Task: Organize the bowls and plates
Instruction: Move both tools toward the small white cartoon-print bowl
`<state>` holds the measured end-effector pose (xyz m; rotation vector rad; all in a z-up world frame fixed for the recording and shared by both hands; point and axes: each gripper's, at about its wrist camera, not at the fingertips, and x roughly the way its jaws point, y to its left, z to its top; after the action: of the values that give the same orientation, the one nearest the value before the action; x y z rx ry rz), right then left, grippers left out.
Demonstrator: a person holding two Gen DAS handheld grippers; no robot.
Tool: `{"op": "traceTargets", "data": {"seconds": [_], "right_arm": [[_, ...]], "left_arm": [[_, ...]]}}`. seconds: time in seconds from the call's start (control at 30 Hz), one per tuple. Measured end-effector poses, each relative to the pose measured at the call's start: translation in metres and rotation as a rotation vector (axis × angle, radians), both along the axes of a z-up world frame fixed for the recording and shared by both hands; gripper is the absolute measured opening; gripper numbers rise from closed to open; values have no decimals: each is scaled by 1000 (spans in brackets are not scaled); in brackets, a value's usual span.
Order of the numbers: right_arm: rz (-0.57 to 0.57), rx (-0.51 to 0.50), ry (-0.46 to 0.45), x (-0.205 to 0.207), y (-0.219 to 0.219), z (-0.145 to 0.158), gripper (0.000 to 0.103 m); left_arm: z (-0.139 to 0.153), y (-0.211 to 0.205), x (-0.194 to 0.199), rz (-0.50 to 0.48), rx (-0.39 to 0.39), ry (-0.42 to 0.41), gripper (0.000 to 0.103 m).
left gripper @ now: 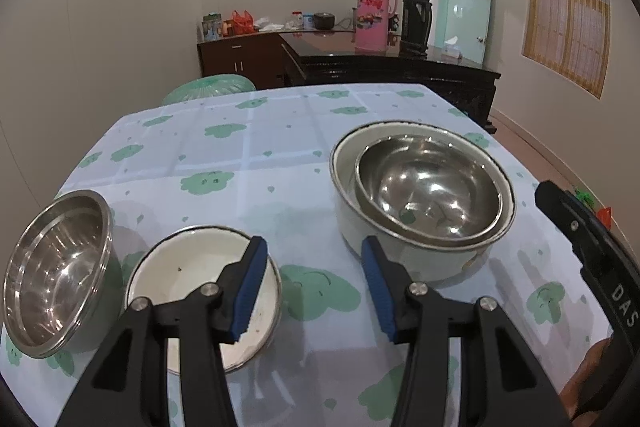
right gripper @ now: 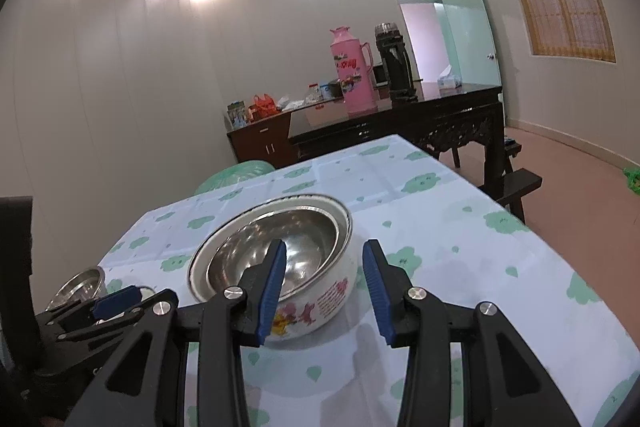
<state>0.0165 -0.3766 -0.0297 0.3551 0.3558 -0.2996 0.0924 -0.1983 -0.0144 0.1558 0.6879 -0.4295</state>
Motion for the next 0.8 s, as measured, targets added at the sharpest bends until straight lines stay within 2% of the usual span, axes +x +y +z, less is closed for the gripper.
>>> {"op": "traceTargets", "data": {"seconds": [0.4, 0.6, 0.8], "right_arm": [[24, 0, 13, -16, 22, -1, 43], [24, 5, 18, -24, 32, 0, 43], [91, 29, 27, -26, 50, -1, 43]], "left_arm": [[-4, 9, -8, -7, 23, 8, 50], [-5, 19, -14, -12, 18, 12, 54], [-8, 30, -18, -45, 21, 46, 54]]}}
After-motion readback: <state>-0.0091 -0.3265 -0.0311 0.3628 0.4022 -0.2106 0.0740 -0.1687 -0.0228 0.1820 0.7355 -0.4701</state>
